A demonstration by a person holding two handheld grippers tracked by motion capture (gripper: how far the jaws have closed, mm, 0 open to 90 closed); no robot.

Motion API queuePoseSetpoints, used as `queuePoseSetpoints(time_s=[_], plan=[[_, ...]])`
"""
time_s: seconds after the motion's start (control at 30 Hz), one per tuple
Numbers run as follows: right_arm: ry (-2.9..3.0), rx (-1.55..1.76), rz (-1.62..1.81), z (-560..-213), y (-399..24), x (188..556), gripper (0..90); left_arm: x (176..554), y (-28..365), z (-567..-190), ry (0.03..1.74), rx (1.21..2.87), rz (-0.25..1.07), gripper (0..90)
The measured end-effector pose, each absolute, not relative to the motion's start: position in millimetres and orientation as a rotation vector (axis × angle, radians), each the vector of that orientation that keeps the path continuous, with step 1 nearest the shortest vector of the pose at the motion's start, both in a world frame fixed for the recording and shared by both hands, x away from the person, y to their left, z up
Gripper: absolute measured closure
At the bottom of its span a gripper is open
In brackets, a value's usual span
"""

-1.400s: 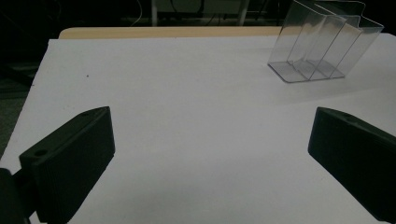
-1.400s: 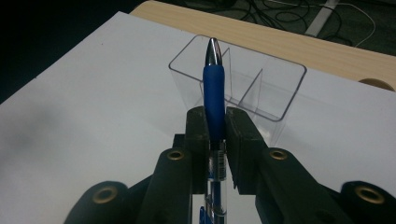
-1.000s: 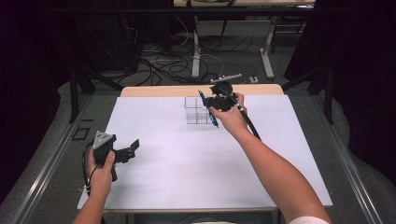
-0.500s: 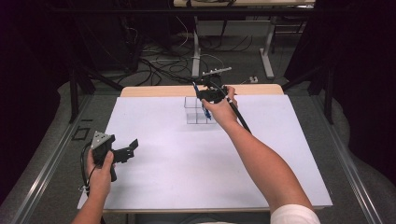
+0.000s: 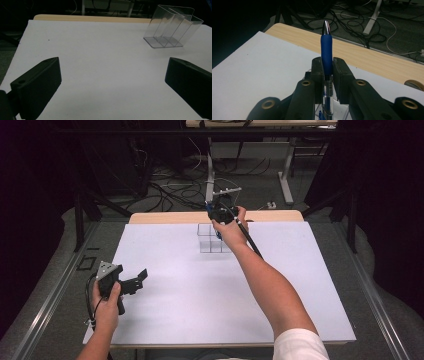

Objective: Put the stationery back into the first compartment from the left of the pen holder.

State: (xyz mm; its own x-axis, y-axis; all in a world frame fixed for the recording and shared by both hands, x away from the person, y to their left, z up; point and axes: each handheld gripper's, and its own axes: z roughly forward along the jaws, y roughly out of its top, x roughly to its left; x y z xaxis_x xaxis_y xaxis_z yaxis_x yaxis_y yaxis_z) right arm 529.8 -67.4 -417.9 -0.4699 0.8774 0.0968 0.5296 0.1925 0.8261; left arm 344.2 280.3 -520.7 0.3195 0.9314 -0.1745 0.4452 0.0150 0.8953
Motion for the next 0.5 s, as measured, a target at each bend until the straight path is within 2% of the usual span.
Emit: queuePoseSetpoints(time_s=[0.5], plan=[[2.025,1.218,1.225,-419.0,-47.6,535.9,79.9,343.7,281.6,-521.1,1.285,1.592,0.617,0.6]])
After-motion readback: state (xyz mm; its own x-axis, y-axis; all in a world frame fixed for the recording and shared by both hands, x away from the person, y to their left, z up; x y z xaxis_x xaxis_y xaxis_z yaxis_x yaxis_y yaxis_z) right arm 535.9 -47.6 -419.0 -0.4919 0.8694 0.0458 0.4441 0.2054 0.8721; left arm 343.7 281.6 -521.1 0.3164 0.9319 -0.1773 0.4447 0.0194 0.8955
